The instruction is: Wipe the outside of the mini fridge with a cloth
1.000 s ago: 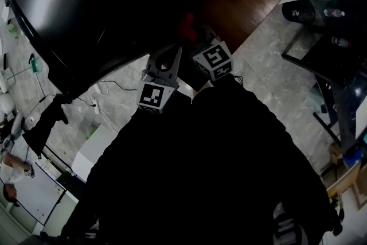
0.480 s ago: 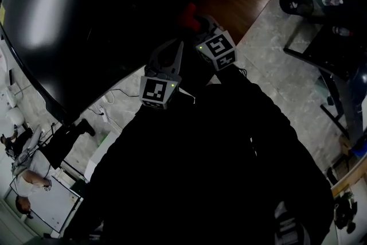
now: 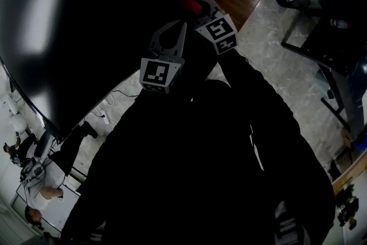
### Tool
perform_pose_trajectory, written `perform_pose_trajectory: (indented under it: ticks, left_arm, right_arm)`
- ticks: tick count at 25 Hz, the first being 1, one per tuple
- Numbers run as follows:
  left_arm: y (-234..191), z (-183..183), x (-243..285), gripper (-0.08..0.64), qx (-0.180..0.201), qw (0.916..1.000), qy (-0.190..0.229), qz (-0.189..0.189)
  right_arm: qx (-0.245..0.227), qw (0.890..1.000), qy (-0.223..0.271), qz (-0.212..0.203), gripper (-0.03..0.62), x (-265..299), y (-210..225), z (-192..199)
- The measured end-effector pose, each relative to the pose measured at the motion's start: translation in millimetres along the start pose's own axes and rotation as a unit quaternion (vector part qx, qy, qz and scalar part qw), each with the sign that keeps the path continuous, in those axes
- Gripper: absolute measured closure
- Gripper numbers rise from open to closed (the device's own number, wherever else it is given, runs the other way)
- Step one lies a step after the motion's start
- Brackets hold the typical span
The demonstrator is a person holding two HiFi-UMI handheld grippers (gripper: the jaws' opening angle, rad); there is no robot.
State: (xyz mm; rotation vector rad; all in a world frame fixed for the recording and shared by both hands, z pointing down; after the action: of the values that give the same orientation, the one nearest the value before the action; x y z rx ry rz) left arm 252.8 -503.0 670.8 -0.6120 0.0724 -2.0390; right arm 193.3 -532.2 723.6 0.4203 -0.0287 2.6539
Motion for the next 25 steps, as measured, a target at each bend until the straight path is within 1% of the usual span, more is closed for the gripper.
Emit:
perform_pose_trajectory:
  ticks: [5,10,12,15,17,19,20,22,24,25]
  left_arm:
    - [4.0,-9.4,28.3,0.557,0.007,0.9999,0.003,0.014]
    - [10.8,-14.7,30.1,0.557,0.011,0.9996,0.009,0.023]
    - [16.7,-19.3,22.8,0.557,0.013,0.9993,0.013,0.031]
    - [24.3,-25.4,1.9,0.558,0.013,0.9986,0.021,0.046]
    - [26.4,-31.4,-11.7,0.557,0.006,0.9976,0.029,0.063]
    - [31.6,-35.2,-30.7,0.557,-0.002,0.9955,0.033,0.089]
    - [36.1,-35.1,-44.5,0.557,-0.002,0.9939,0.034,0.105]
    - [46.8,-32.7,-79.3,0.557,0.013,0.9897,0.034,0.139]
    - [51.4,-30.7,-116.1,0.557,0.025,0.9855,0.038,0.164]
    - [49.1,-30.3,-134.8,0.557,0.02,0.9841,0.039,0.172]
  right_arm:
    - [-0.003,1.0,0.0,0.007,0.504,3.1,21.3,3.3]
    - [-0.011,1.0,-0.005,0.02,0.505,4.0,37.7,6.8]
    - [-0.016,0.999,-0.011,0.037,0.506,4.2,47.5,8.6]
    - [-0.009,0.997,-0.023,0.078,0.508,1.5,69.2,7.4]
    - [-0.004,0.994,-0.019,0.105,0.508,-1.6,86.8,-1.7]
    - [-0.005,0.992,-0.004,0.127,0.508,-14.5,94.4,-21.6]
    - [-0.009,0.991,0.006,0.136,0.508,-26.1,91.1,-34.4]
    - [-0.021,0.988,0.024,0.148,0.508,-54.0,70.3,-59.9]
    - [-0.038,0.987,0.031,0.151,0.508,-78.0,38.2,-78.5]
    - [-0.044,0.987,0.032,0.151,0.508,-87.5,19.3,-85.0]
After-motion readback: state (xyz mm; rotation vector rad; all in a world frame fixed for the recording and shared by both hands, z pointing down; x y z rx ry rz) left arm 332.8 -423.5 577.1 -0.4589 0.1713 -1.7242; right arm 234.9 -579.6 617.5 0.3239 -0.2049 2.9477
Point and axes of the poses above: the fingertips, and each gripper's own axes: x forward along the fingers, y to its right, z out of its underside, the point moved 1 cm from there along -x, backward along the fingers, and after that the axes turned 13 degrees about -x, right-handed, at the moved point
